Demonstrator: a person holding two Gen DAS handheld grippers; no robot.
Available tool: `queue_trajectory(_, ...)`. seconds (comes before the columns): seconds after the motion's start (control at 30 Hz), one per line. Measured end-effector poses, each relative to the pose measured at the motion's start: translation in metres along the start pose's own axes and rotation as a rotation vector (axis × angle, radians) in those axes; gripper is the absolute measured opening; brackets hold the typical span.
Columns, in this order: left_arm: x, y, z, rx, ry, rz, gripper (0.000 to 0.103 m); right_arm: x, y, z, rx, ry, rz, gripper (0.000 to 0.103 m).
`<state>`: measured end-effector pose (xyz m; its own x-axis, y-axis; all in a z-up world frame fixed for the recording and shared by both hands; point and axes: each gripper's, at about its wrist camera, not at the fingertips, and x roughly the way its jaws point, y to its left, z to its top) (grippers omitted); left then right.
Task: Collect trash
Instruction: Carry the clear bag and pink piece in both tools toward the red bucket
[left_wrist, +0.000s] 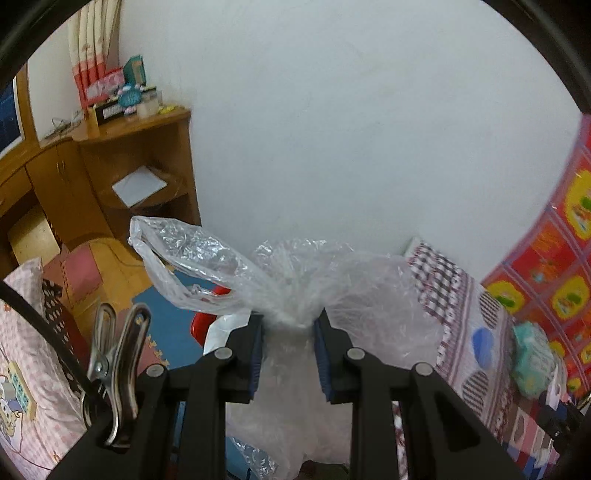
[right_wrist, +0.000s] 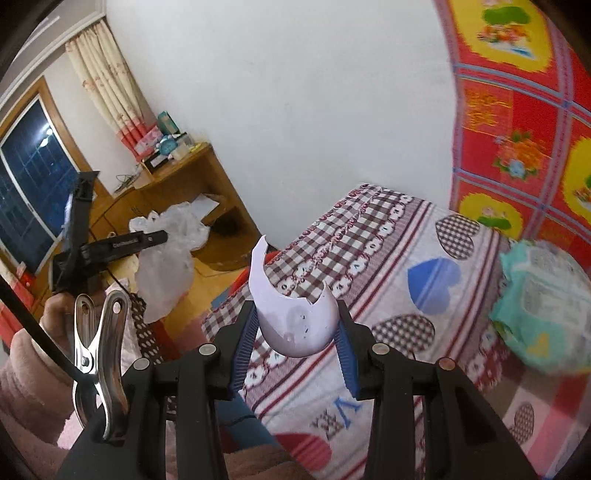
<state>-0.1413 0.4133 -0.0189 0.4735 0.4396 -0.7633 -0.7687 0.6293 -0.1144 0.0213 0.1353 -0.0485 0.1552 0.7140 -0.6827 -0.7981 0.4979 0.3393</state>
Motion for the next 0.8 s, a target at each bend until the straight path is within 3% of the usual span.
queue_trajectory(0.23, 0.068, 0.015, 0.018, -0.010, 0.067, -0.006, 0.026, 0.031, 0.012, 0.014, 0.031, 0.023, -0.055, 0.041)
queue_trajectory(0.5, 0.162, 0.036, 0.030, 0.031, 0.166, -0.069, 0.026, 0.055, 0.042, 0.027, 0.125, 0.016, -0.159, 0.041)
queue_trajectory(0.8, 0.258, 0.044, 0.022, 0.151, 0.267, -0.104, 0.026, 0.072, 0.072, 0.030, 0.196, 0.011, -0.260, 0.041)
